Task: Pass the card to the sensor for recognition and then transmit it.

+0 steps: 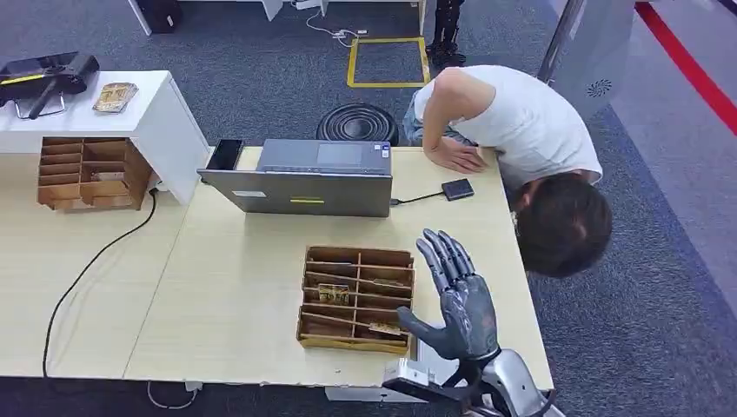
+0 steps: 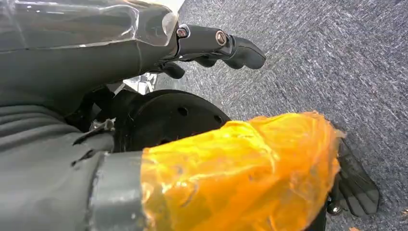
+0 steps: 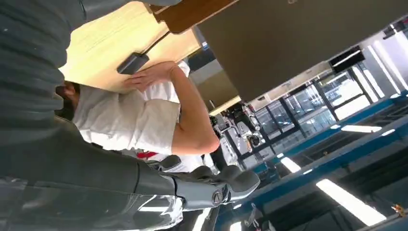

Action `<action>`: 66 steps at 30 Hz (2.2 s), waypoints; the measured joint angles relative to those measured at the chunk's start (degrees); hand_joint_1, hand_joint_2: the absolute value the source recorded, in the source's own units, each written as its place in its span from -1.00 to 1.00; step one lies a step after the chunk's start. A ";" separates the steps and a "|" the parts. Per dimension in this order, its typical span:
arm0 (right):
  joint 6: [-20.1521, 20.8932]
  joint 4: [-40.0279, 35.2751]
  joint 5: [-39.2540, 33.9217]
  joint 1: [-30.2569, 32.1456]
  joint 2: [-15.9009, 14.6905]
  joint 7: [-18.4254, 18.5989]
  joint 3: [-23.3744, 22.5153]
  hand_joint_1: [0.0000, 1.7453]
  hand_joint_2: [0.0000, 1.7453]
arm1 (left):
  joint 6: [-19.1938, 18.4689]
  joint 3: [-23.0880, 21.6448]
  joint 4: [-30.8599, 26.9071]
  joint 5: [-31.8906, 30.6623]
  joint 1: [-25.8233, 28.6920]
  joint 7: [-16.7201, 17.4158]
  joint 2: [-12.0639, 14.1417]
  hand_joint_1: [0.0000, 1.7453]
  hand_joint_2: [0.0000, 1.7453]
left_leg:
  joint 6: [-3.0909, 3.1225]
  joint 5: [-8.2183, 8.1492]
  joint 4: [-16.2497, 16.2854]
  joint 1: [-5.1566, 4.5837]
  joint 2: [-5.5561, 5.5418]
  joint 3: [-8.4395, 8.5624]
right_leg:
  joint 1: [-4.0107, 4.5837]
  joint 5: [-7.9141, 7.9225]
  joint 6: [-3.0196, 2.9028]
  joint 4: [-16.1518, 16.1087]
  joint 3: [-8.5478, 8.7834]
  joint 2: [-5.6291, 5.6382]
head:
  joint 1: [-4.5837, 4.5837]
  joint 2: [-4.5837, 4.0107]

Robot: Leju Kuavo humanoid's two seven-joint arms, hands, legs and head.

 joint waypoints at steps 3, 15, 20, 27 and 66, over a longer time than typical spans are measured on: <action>1.22 0.28 1.05 -0.70 -0.63 1.14 0.48 -1.00 1.00 | 0.00 0.00 0.00 0.00 0.00 0.00 0.00 -1.00 -1.00 | 0.00 0.00 0.00 0.00 0.00 0.00 | 0.00 0.00 0.00 0.00 0.00 0.00 | 0.00 0.00; 6.69 1.74 2.36 -3.65 -2.45 4.30 1.90 -1.00 1.00 | 0.00 -0.02 0.00 0.00 -0.06 -0.02 0.07 -1.00 -1.00 | 0.00 0.00 0.00 0.00 0.00 0.04 | 0.00 0.00 0.00 0.00 0.00 -0.01 | 0.00 0.00; 9.18 2.88 1.25 -4.91 -3.21 5.00 2.67 -1.00 1.00 | 0.00 0.00 0.00 0.00 -0.07 -0.07 0.07 -1.00 -1.00 | 0.00 0.00 0.01 0.00 -0.01 0.03 | 0.00 0.00 0.00 0.00 0.00 -0.01 | 0.00 0.00; 10.77 4.52 0.07 -6.73 -3.56 5.44 4.13 -1.00 1.00 | 0.00 0.00 0.00 0.00 -0.07 -0.07 0.07 -1.00 -1.00 | 0.00 0.00 0.00 0.00 -0.01 0.04 | 0.00 0.00 0.00 0.00 0.00 -0.01 | 0.00 0.00; 14.75 10.05 -5.62 -13.51 -2.21 5.61 11.06 -0.58 1.00 | 0.00 -0.02 0.00 0.00 -0.07 0.59 0.13 -1.00 -1.00 | 0.01 0.01 0.00 0.00 -0.01 0.02 | 0.00 0.00 0.00 0.01 0.00 -0.01 | 0.00 0.00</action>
